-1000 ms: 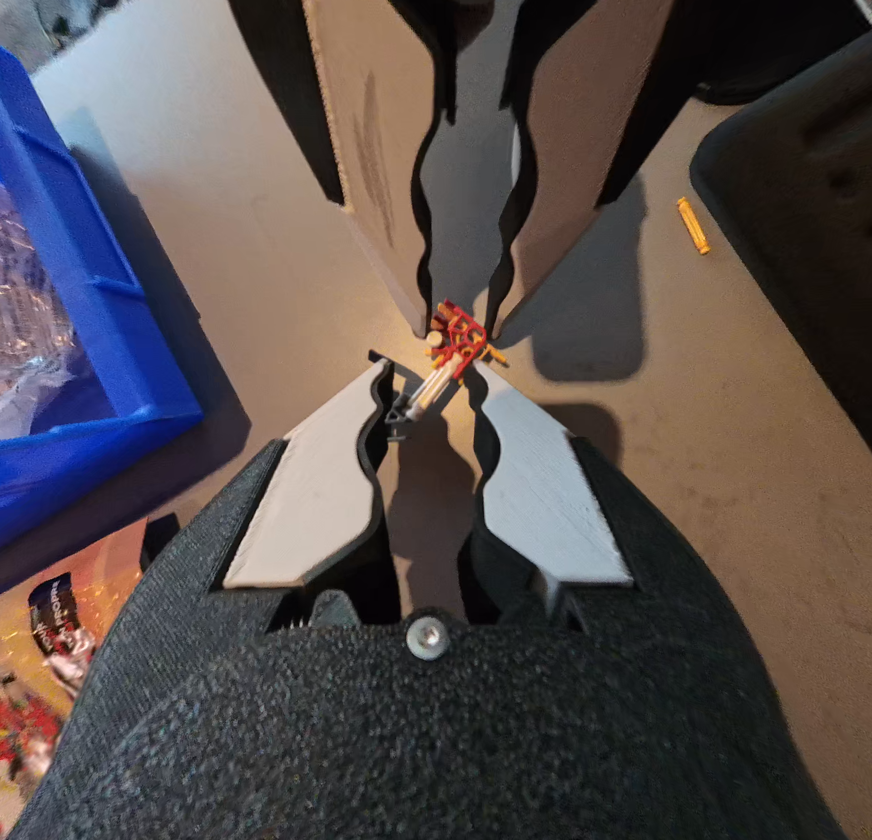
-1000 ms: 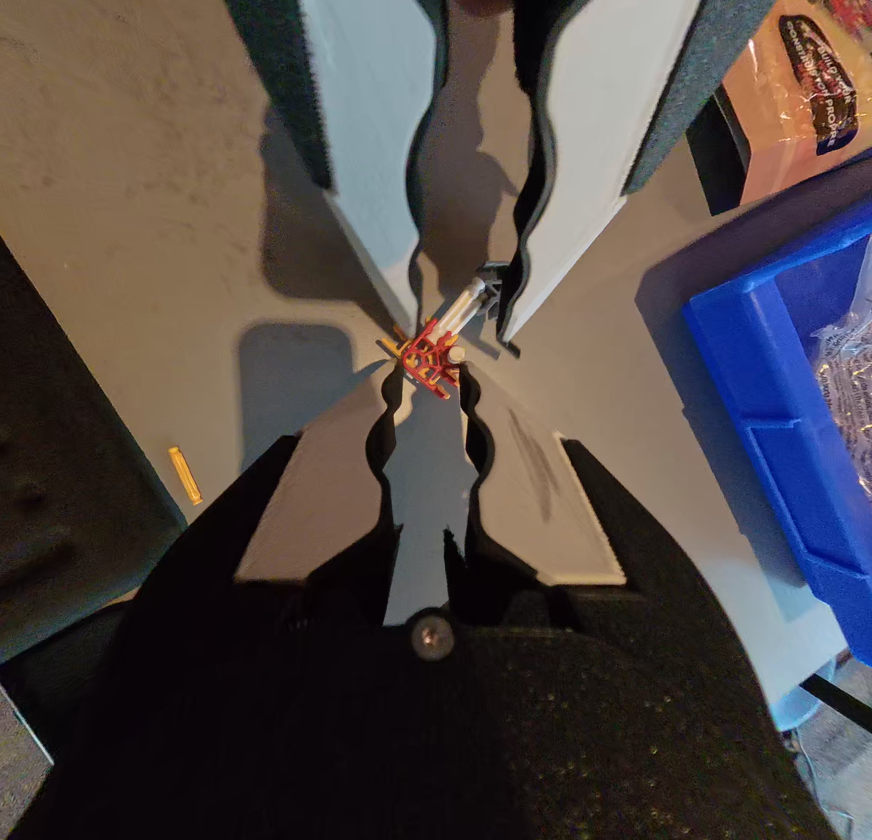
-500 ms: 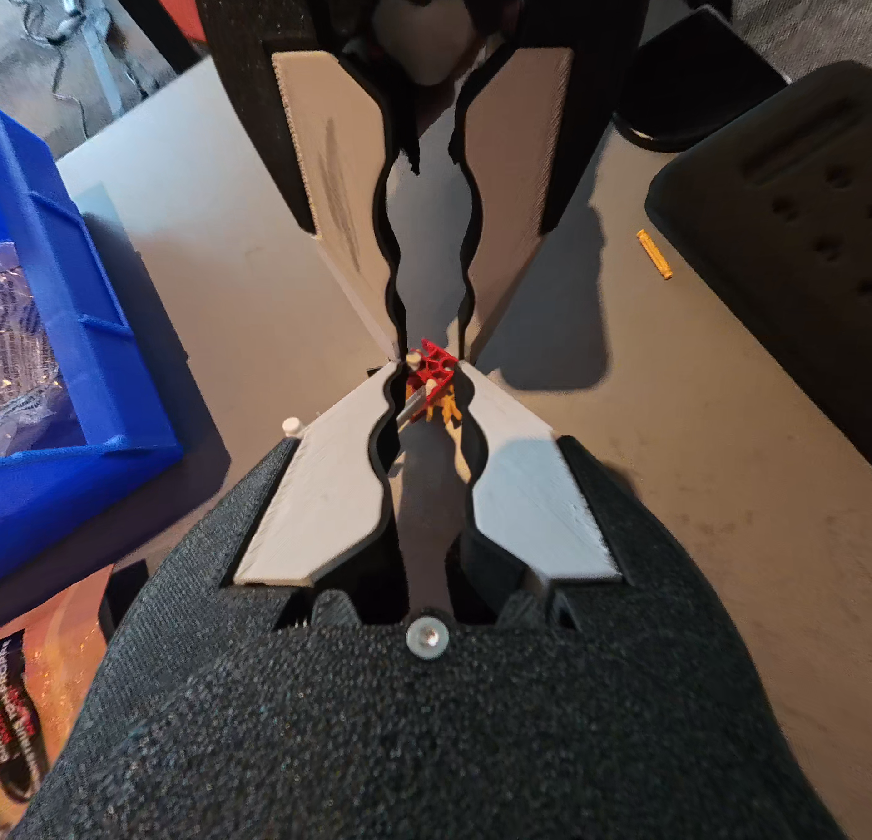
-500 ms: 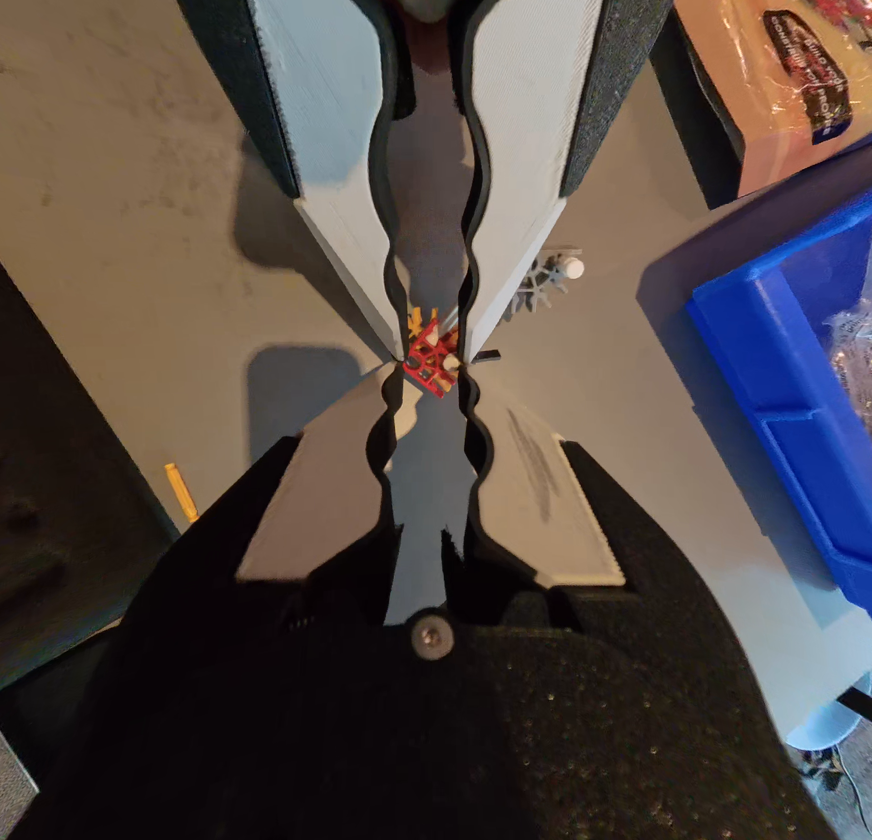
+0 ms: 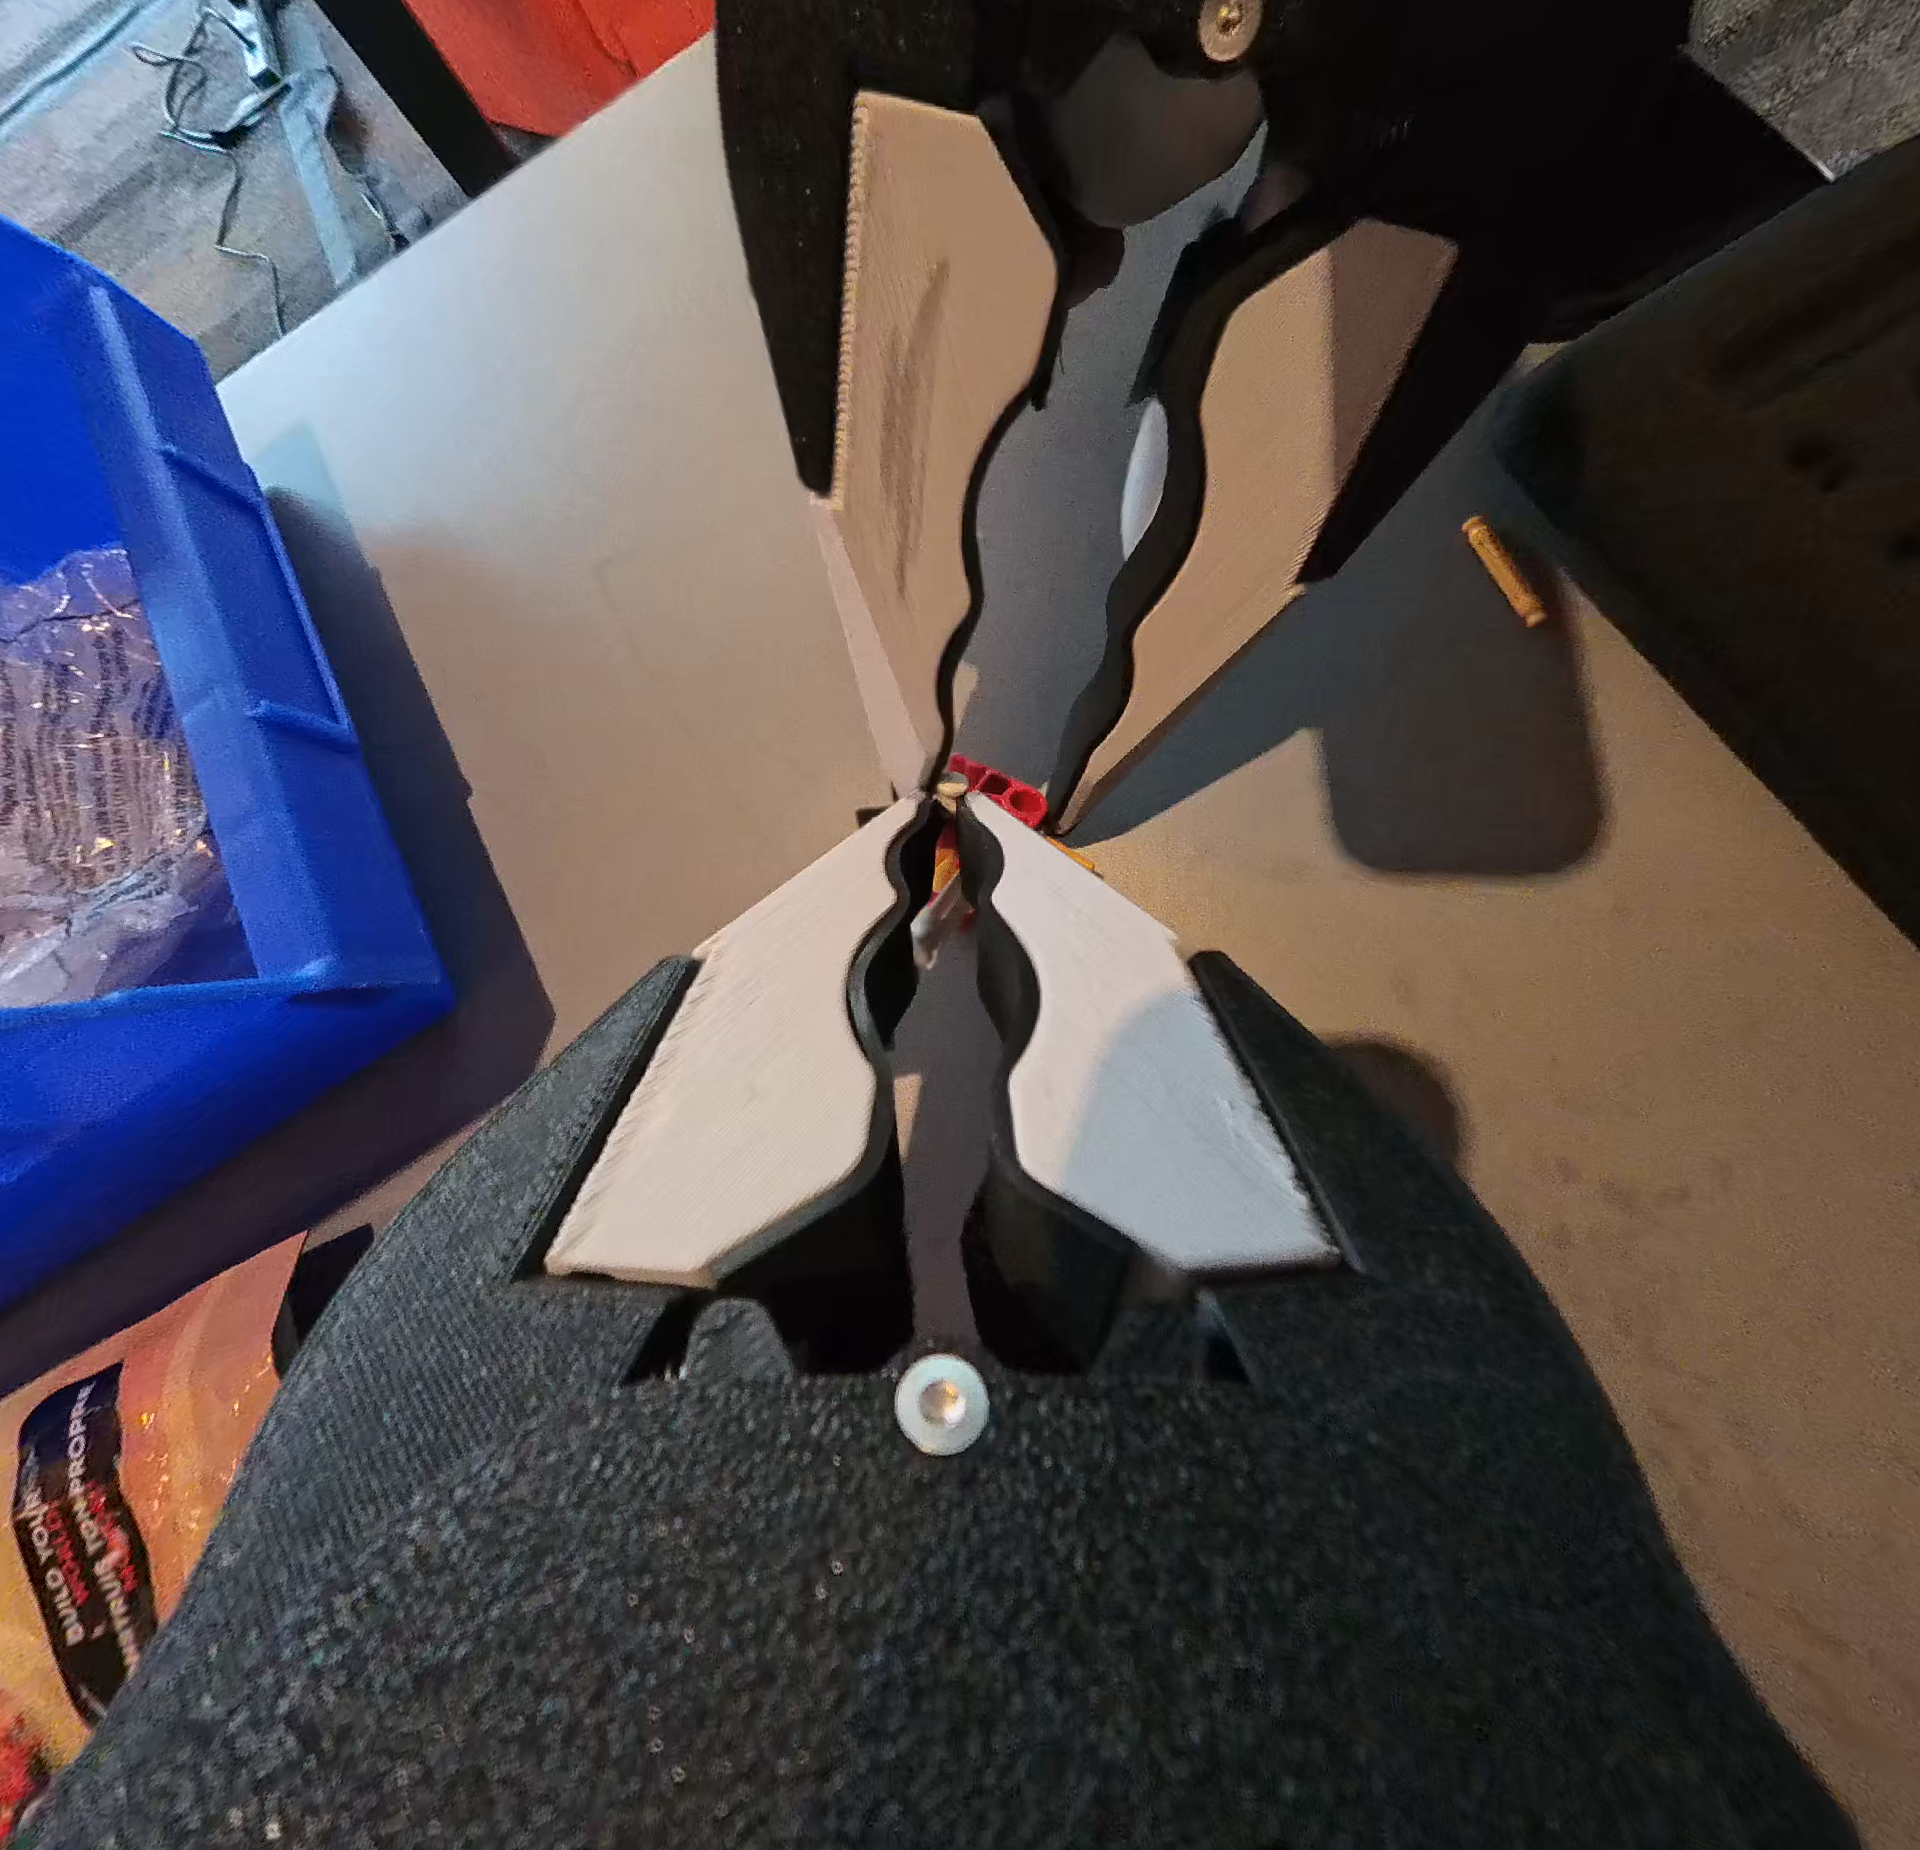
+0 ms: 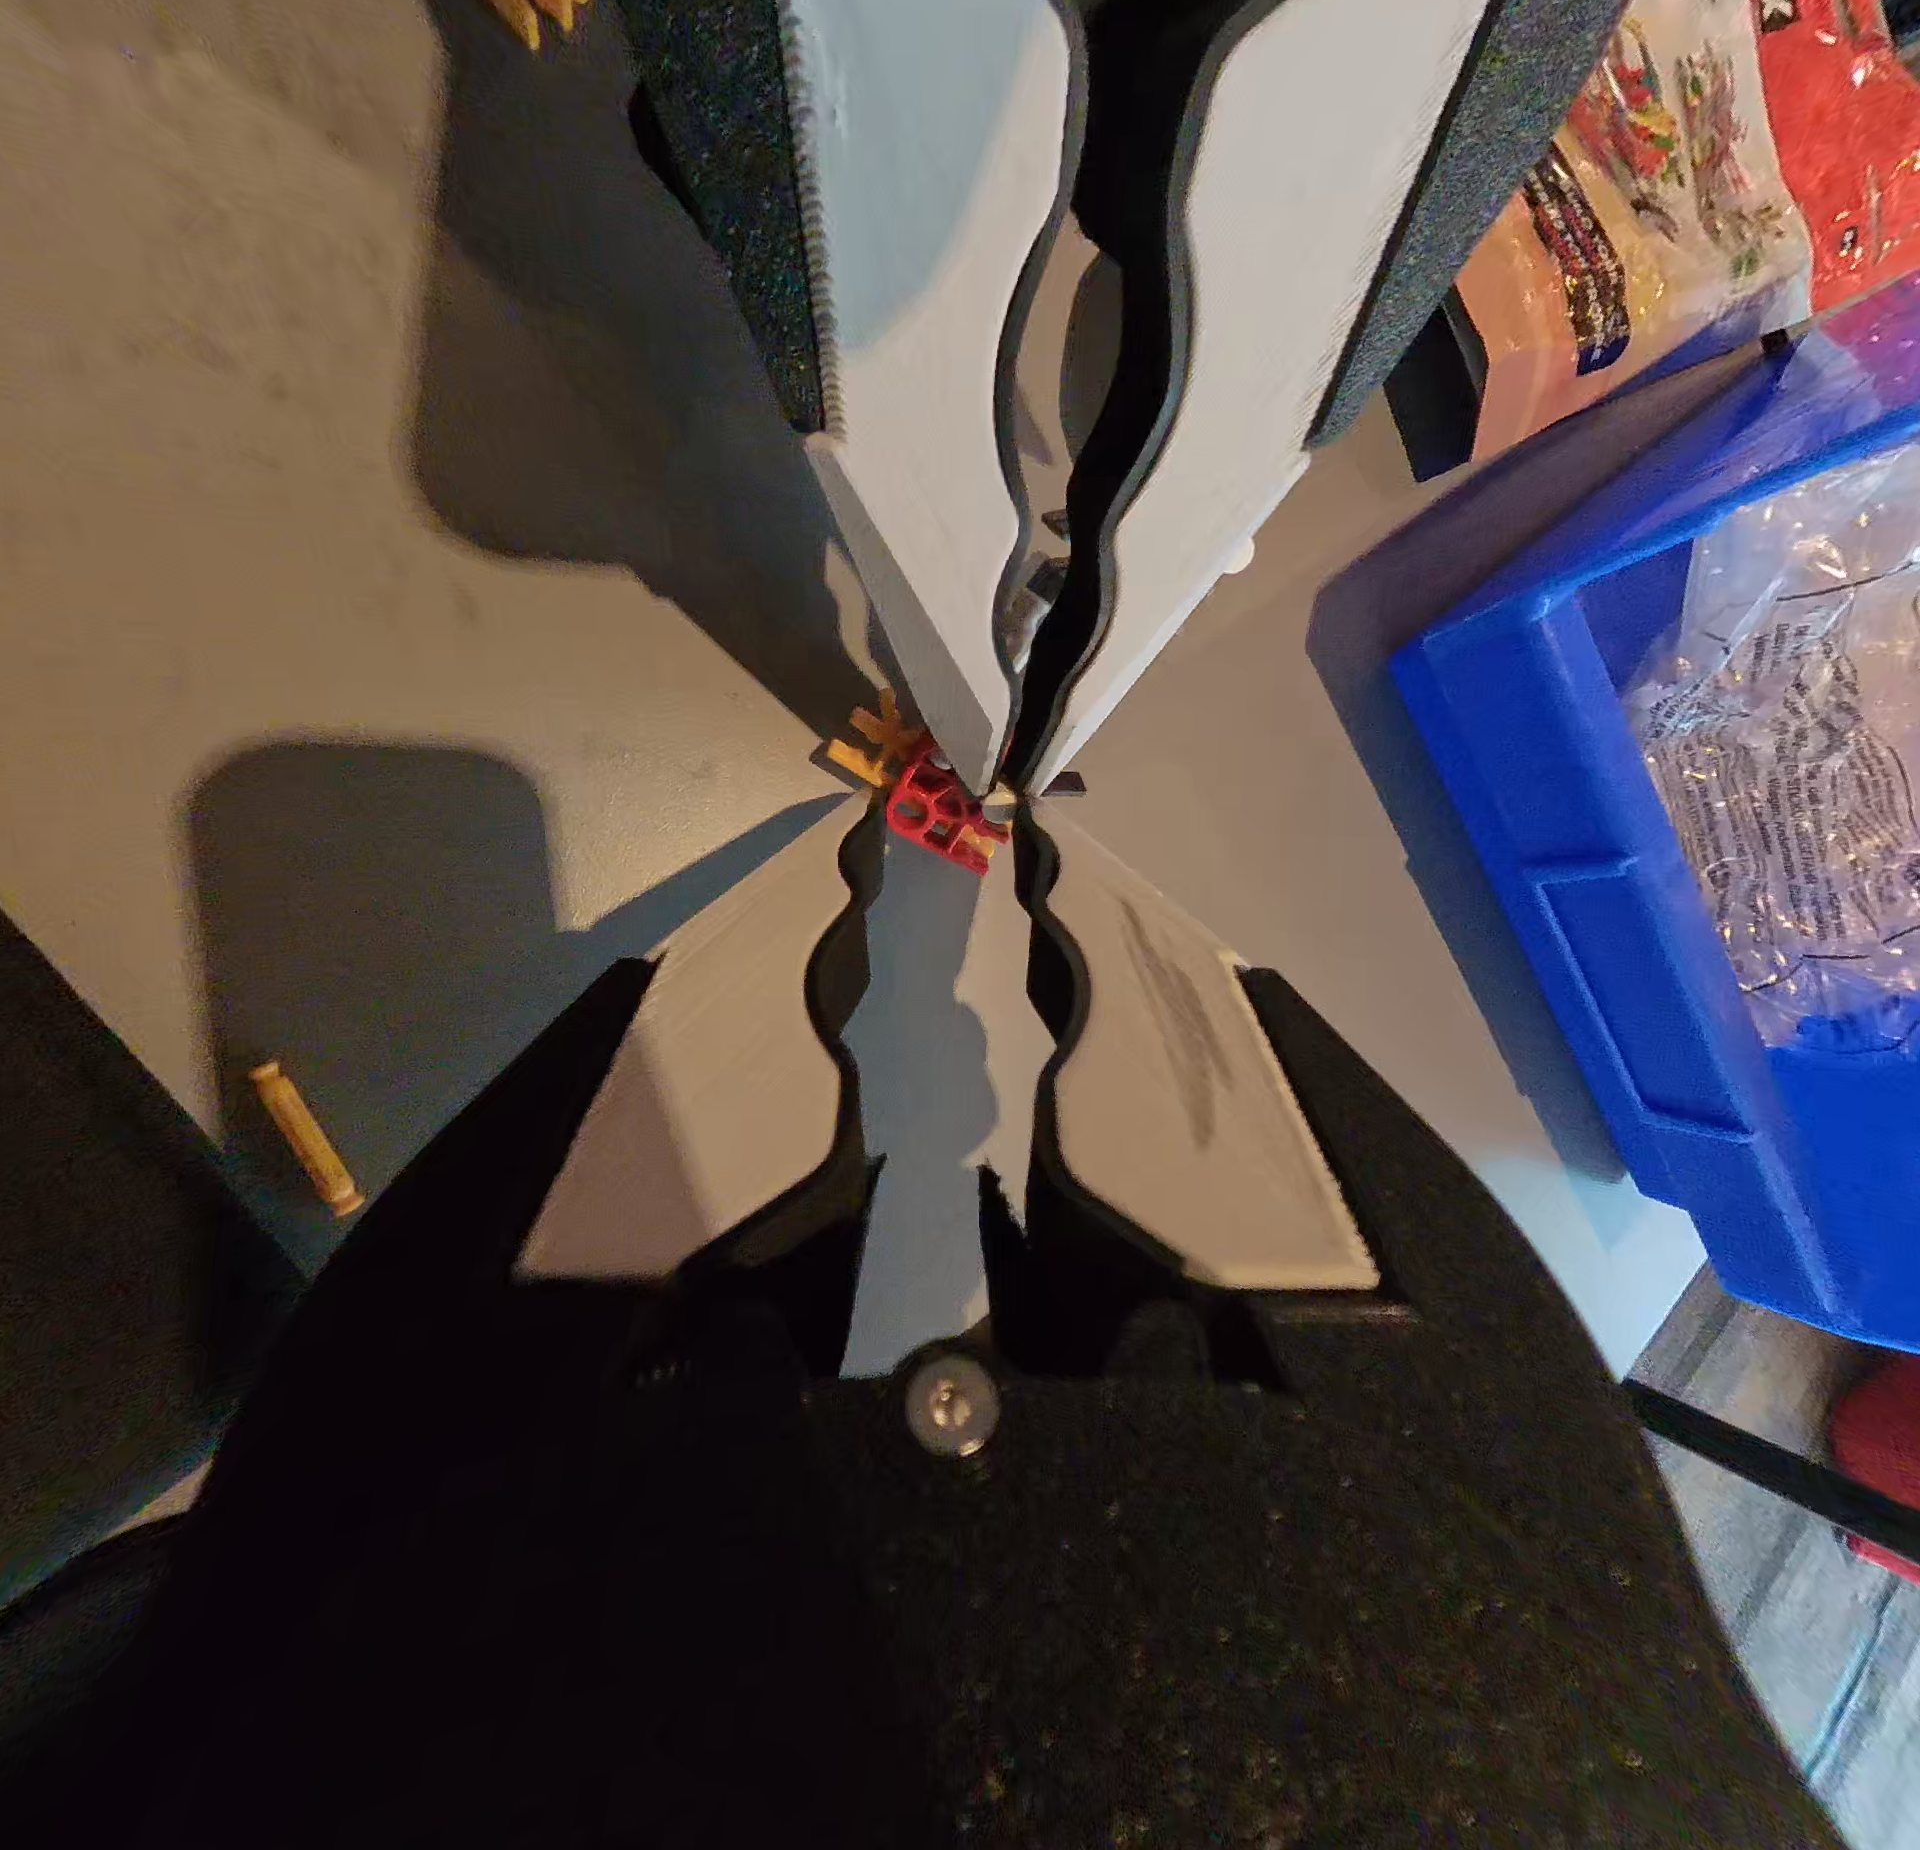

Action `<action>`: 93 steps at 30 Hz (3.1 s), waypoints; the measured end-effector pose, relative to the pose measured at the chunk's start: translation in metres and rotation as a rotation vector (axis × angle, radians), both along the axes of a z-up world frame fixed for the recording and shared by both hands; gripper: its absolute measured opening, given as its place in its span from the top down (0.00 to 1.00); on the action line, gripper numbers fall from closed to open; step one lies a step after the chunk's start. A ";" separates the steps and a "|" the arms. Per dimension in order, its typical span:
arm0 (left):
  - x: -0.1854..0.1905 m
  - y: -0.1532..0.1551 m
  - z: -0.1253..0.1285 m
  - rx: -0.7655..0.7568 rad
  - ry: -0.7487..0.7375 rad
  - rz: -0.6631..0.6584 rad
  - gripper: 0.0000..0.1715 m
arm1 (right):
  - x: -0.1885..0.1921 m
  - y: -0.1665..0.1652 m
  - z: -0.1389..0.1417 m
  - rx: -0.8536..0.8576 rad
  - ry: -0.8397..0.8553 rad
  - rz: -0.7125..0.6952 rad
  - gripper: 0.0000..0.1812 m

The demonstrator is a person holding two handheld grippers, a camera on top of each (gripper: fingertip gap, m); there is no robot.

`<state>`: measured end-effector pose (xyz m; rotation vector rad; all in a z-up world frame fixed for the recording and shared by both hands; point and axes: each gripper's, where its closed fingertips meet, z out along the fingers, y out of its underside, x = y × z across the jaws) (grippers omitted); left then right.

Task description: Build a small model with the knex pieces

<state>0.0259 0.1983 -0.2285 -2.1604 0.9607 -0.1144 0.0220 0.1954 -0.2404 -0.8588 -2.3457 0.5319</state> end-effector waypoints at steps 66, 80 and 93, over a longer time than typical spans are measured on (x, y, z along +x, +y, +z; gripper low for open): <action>-0.011 -0.016 0.004 -0.003 -0.342 0.194 0.82 | 0.002 -0.012 0.003 0.259 0.231 0.087 0.87; -0.011 -0.015 0.005 0.009 -0.311 0.196 0.83 | -0.002 -0.013 0.000 0.386 0.157 0.130 0.88; -0.011 -0.017 0.003 0.013 -0.320 0.214 0.81 | -0.002 -0.014 -0.001 0.400 0.137 0.128 0.88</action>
